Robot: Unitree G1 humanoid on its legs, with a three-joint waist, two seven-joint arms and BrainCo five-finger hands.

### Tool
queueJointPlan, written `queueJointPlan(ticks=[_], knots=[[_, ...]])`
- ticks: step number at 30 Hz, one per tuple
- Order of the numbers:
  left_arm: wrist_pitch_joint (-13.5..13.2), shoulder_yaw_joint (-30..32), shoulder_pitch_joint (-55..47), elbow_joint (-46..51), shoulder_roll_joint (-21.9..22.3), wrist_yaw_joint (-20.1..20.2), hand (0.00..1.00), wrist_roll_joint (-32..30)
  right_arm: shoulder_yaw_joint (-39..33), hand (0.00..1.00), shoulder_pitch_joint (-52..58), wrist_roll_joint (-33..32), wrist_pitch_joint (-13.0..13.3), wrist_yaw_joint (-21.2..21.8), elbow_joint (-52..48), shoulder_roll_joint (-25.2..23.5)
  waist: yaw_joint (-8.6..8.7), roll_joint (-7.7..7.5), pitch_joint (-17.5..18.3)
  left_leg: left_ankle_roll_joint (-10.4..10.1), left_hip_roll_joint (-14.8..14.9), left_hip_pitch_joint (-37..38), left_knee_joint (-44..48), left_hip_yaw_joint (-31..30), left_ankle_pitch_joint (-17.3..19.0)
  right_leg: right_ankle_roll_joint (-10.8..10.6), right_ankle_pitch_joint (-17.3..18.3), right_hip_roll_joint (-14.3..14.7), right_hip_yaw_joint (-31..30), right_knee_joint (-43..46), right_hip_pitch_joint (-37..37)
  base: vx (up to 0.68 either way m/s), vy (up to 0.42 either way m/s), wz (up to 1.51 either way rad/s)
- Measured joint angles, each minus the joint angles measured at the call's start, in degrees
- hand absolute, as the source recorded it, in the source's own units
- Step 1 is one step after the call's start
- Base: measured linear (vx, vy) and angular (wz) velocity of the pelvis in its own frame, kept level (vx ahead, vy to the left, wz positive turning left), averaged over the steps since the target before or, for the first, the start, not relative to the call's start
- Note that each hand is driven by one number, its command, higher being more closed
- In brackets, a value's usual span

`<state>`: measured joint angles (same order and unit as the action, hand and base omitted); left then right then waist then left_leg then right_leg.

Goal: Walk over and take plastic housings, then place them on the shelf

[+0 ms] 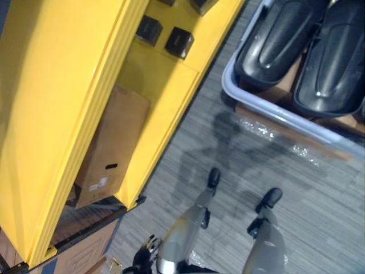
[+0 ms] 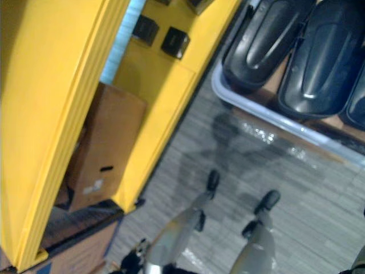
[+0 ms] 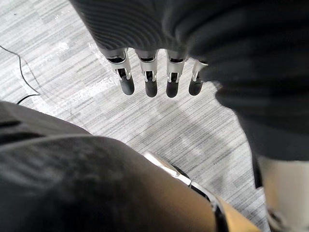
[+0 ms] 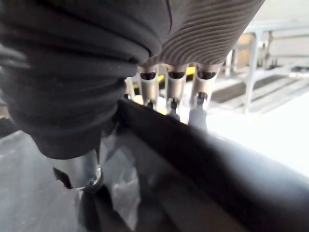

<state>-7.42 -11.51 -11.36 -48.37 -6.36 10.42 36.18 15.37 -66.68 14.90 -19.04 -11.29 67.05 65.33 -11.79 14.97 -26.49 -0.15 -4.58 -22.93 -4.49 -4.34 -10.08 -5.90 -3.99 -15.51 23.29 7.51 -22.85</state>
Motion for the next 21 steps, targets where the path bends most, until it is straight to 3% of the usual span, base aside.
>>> queueJointPlan(ticks=[14,21], knots=[[-0.4,1.5,-0.3,3.4,-0.6,-1.3,0.0,-0.3,-3.1,1.0,3.4,2.8,-2.0,0.1,0.1,0.0,0.45,-0.1,-0.1,0.0,0.0,1.5,0.0,0.1,0.0,0.0,0.2,-0.1,0.0,0.1,1.5,0.0,0.0,0.0],[-1.1,5.8,-1.1,6.3,-2.4,-5.5,0.0,-1.4,-8.8,1.0,8.2,2.7,-1.2,-1.0,0.1,-0.1,3.47,-1.75,-1.2,0.0,0.4,4.7,-0.2,0.3,0.1,0.0,0.2,0.4,0.0,-0.5,4.9,-0.01,-0.007,-0.02]])
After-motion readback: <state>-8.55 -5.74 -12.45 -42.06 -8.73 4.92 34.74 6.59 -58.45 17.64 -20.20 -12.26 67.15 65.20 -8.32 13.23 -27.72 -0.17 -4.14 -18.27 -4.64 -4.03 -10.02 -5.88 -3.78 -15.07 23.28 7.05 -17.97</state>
